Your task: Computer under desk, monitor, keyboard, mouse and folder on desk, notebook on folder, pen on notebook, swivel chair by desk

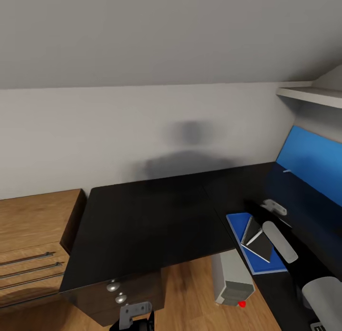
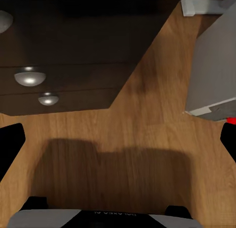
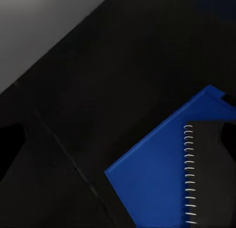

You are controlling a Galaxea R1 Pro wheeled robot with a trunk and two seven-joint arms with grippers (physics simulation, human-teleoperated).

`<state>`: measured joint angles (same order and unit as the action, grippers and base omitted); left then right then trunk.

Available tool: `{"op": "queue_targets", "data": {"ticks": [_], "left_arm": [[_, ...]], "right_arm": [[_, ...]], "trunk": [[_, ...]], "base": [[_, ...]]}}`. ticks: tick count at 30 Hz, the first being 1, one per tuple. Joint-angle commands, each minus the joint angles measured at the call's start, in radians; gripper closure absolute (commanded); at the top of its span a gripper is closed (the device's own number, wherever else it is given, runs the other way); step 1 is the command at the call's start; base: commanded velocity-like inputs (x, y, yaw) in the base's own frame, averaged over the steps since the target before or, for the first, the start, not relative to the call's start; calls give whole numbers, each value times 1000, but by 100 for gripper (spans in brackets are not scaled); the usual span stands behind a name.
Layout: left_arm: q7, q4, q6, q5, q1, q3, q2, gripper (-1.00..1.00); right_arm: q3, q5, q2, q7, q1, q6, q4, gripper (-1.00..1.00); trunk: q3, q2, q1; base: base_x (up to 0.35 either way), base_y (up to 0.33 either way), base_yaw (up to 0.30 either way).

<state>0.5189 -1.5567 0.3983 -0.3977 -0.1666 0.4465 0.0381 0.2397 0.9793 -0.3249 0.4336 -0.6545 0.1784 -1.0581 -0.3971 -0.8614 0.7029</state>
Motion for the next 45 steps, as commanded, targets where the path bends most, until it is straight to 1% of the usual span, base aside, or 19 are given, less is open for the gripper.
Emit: {"op": "queue_targets", "data": {"ticks": [1,5,8,12,16,17,19,20,21,27,30,32,33,34,40,42,45], "left_arm": [[7,0,2,-9,0,1,0,-100],[8,4,2,-9,0,0,0,-100],[8,7,2,-8,1,-2,-1,-100],[9,25,2,-8,0,-13,-1,-100],[8,51,0,-8,0,-46,-2,-100],[7,59,0,-7,0,-67,-2,-100],[7,66,0,-7,0,-87,-2,-100],[6,79,-1,-7,0,-112,-2,-100],[5,95,-1,-7,0,-127,-2,-100],[2,136,-3,-6,0,-176,-3,-100],[2,145,-3,-6,0,-201,-3,-100],[1,152,-3,-7,0,-224,-3,-100],[2,153,-3,-7,0,-228,-3,-100],[3,156,-2,-7,0,-233,-3,-100],[4,183,-2,-6,0,-241,-2,-100],[4,191,-2,-6,1,-242,-2,-100],[5,202,-3,-6,0,-243,-2,-100]], "right_arm": [[12,4,-1,11,2,7,-12,-100],[57,2,-1,30,22,19,-60,-100],[97,2,-1,59,42,23,-112,-100],[148,2,0,130,69,25,-197,-100],[203,2,1,219,101,25,-289,-100],[236,3,2,262,114,24,-332,-100],[272,3,6,301,124,23,-366,-100],[332,3,22,348,132,22,-398,-100],[368,3,39,375,135,21,-410,-100],[475,0,97,436,140,11,-410,-100],[539,-5,113,456,141,-7,-396,-100],[626,-15,124,475,142,-47,-384,-100],[647,-17,126,480,142,-59,-382,-100],[690,-19,128,494,142,-85,-378,-100],[823,-21,131,545,142,-173,-336,-100],[868,-21,131,555,142,-212,-303,-100],[942,-20,135,563,143,-286,-224,-100]], "trunk": [[2,6,-4],[15,34,-19],[24,55,-31],[37,83,-46],[49,111,-61],[52,118,-65],[59,132,-73],[62,139,-77],[65,146,-80],[84,188,-103],[93,209,-115],[99,223,-123],[102,230,-126],[106,237,-130],[124,279,-153],[131,293,-161],[140,314,-172]], "base": [[0,0,0],[0,0,0],[0,0,0],[0,0,0],[-7,0,0],[-85,0,0],[-129,0,0],[-200,0,0],[-231,0,0],[-278,20,0],[-312,54,0],[-324,67,0],[-327,71,0],[-329,73,0],[-331,75,0],[-332,77,0],[-332,81,0]]}}
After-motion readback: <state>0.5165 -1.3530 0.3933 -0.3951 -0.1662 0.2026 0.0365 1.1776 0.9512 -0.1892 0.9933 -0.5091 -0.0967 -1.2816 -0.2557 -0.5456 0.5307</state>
